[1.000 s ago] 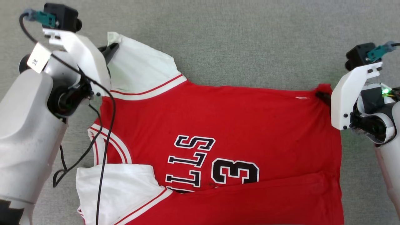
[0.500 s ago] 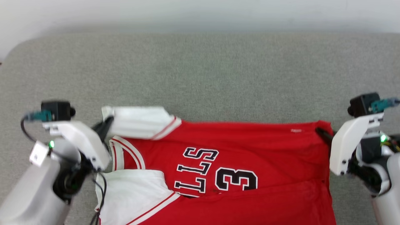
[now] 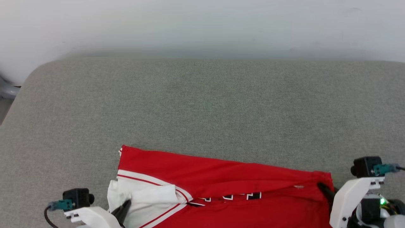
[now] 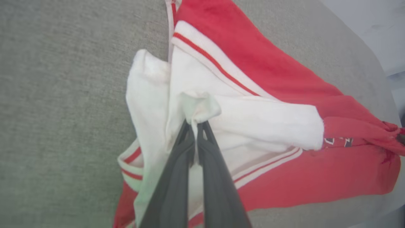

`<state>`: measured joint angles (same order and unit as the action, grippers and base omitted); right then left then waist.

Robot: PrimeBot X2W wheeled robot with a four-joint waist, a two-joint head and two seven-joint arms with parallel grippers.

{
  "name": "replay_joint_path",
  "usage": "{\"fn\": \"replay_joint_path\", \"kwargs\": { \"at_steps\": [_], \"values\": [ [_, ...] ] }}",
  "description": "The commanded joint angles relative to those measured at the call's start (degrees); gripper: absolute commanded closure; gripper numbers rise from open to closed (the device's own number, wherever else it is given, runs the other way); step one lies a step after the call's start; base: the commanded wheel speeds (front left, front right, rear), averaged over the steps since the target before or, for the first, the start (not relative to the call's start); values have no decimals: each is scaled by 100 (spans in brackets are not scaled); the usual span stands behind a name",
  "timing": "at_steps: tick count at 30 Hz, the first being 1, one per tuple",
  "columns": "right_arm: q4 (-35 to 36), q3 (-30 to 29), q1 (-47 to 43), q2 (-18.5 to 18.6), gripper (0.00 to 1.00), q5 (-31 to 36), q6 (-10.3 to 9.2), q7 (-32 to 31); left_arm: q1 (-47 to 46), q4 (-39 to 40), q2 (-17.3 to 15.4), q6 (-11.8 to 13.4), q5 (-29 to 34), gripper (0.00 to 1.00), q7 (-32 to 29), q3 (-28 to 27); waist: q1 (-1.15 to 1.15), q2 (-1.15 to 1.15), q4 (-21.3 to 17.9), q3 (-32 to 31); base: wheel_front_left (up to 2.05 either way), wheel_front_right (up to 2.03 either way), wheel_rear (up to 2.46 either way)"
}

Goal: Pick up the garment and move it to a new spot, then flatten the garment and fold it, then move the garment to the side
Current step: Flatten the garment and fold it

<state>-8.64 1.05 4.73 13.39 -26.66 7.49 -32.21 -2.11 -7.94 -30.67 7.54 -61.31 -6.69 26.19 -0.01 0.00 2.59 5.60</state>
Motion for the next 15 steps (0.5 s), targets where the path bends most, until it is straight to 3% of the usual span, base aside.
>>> {"fn": "replay_joint_path", "kwargs": {
  "at_steps": [1, 6, 7, 8, 9, 10, 11, 12, 13, 14, 15],
  "values": [
    [-35, -28, -142, -36, 100, 11, -1, 47, 111, -3, 36, 22, -14, 100, 47, 23, 1, 0, 15, -32, 0, 0, 0],
    [-218, -188, -551, -247, 100, 56, -1, 348, 362, -251, 263, -42, -2, 100, 231, 143, 1, 0, 32, -137, 0, 0, 0],
    [-273, -170, -631, -278, 88, 77, -1, 398, 376, -324, 319, -91, -20, 100, 263, 171, 1, 0, 37, -156, 0, 0, 0],
    [-309, -165, -685, -312, 63, 91, -1, 486, 373, -408, 349, -136, 11, 100, 310, 204, 1, 0, 41, -166, 0, 0, 0],
    [-348, -176, -720, -349, 15, 77, -1, 579, 340, -498, 371, -171, 50, 100, 376, 218, 1, 0, 41, -171, 0, 0, 0],
    [-379, -166, -748, -365, 0, 90, -1, 694, 303, -567, 441, -214, 45, 100, 457, 218, 1, 0, 44, -176, 0, 0, 0],
    [-398, -167, -770, -405, 0, 78, -1, 833, 264, -644, 483, -252, 85, 96, 550, 219, 1, 0, 48, -181, 0, 0, 0],
    [-397, -161, -788, -423, 0, 98, -1, 984, 215, -700, 516, -296, 129, 63, 647, 223, 1, 0, 52, -184, 0, 0, 0],
    [-387, -148, -802, -447, 0, 116, -1, 1147, 178, -741, 564, -334, 158, 22, 747, 225, 1, 0, 58, -189, 0, 0, 0],
    [-367, -138, -820, -480, 0, 129, -1, 1312, 132, -779, 591, -360, 227, 0, 865, 229, 1, 0, 66, -194, 0, 0, 0],
    [-333, -133, -832, -486, 0, 179, -1, 1493, 89, -811, 613, -379, 291, 0, 994, 216, 1, 0, 71, -200, 0, 0, 0]
  ]
}}
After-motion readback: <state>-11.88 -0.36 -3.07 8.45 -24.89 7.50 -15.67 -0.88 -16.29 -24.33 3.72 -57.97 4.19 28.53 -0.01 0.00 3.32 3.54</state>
